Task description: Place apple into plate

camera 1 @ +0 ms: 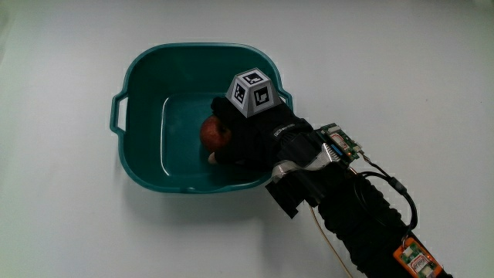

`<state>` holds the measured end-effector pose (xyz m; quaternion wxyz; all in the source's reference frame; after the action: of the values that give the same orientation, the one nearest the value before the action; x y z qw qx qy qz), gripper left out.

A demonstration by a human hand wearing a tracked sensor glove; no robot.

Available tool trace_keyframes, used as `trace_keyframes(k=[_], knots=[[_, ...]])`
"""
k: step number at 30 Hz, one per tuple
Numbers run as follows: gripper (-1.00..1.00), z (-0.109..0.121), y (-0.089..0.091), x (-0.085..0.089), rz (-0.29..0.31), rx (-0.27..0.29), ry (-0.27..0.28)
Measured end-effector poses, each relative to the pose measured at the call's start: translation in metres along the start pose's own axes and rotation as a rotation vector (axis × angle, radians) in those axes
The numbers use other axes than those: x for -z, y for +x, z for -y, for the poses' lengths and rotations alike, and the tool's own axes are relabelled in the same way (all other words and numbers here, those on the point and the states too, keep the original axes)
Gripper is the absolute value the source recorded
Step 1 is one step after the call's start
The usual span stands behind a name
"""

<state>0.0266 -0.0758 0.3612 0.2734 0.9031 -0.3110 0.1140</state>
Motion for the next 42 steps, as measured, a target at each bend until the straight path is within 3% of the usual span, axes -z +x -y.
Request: trace_keyframes(k=[8,13,16,23,26,32,33,34,37,39,42], knots=[[0.00,-0.025,0.014,0.018,-0.026,0.064,-0.029],[0.00,-0.032,0.013,0.022,-0.033,0.055,-0.072],[0.00,-0.038,0.016,0.032,-0.029,0.086,-0.074],[0.00,-0.049,0.014,0.046,-0.051,0.079,-0.135],[0.00,-0.050,0.011,0.050,-0.040,0.086,-0.133],[0.00,-0.057,0.011,0.064,-0.037,0.080,-0.202],[0.00,-0.056,0.012,0.064,-0.030,0.091,-0.174],[0.00,-0.056,0.012,0.065,-0.055,0.087,-0.198],[0.00,-0.058,0.015,0.071,-0.044,0.095,-0.210],[0.00,-0.058,0.016,0.070,-0.068,0.102,-0.203],[0.00,-0.061,0.017,0.073,-0.059,0.105,-0.242]])
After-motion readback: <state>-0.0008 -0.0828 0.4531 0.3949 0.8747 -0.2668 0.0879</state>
